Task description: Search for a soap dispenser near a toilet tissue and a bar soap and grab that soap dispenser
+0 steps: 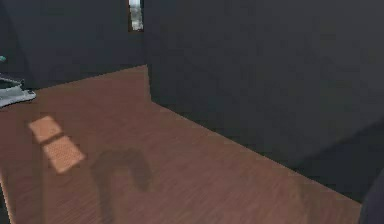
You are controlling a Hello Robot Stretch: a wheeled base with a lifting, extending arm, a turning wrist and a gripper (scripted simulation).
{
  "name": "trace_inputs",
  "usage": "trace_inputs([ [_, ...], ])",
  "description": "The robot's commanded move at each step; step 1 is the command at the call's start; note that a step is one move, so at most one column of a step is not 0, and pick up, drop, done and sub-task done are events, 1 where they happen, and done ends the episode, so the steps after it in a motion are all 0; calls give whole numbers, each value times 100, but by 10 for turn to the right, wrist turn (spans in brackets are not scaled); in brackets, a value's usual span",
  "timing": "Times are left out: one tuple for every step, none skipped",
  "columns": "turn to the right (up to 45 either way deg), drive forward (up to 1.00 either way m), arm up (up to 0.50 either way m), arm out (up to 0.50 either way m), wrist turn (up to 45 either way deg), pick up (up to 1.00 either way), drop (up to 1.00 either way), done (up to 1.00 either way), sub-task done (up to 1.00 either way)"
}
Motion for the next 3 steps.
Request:
trace_inputs([
  [0, 45, 0, 0, 0, 0, 0, 0, 0],
  [-270, 0, 0, 0, 0, 0, 0, 0, 0],
  [0, 100, 0, 0, 0, 0, 0, 0, 0],
])
